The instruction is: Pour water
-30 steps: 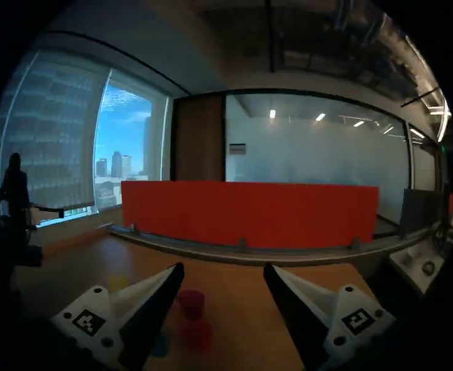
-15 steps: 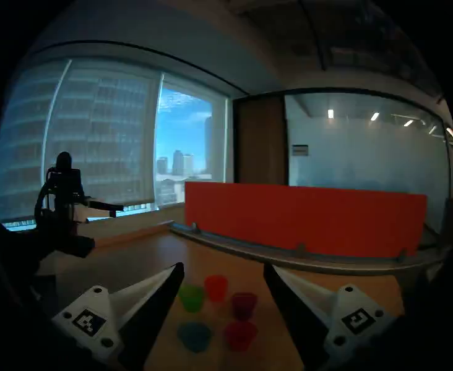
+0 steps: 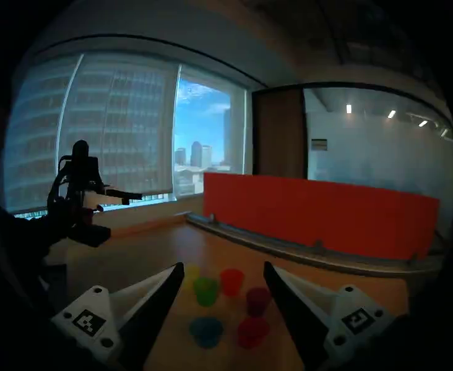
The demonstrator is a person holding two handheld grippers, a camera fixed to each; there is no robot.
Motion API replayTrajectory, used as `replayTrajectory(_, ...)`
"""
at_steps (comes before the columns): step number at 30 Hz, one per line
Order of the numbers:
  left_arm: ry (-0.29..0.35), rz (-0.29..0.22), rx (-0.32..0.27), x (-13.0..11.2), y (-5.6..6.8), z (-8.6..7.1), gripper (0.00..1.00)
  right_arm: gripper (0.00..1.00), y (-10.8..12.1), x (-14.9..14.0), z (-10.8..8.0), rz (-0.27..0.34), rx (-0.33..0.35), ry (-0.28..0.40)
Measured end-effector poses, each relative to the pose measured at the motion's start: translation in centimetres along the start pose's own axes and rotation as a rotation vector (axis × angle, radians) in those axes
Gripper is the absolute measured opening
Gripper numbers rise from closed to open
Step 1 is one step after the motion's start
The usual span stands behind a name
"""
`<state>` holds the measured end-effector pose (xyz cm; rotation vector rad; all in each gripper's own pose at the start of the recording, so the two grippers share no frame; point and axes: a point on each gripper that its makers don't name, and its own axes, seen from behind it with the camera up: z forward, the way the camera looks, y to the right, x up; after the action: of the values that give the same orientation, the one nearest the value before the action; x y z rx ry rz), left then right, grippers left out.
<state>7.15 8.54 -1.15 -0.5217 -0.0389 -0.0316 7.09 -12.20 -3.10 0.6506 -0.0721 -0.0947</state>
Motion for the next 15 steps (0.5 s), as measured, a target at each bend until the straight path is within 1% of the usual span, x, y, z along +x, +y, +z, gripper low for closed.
replayTrajectory(3, -0.030, 0.023, 0.003, -0.8, -0.4, 0.3, 0.97, 1.00, -0.6, -0.8, 0.2, -0.008, 0.024, -0.037)
replayTrajectory(6, -0.057, 0.041, -0.009, -1.5, -0.4, 0.6, 0.97, 0.99, -1.2, -1.5, 0.2, -0.011, 0.054, -0.075)
replayTrajectory(12, -0.106, 0.053, -0.055, -2.8, -0.3, 1.1, 0.97, 1.00, -1.5, -2.8, 0.2, -0.024, 0.073, -0.140)
replayTrajectory(15, -0.140, 0.075, -0.065, -3.7, -0.5, 1.2, 0.97, 1.00, -1.5, -3.5, 0.0, -0.035, 0.076, -0.177)
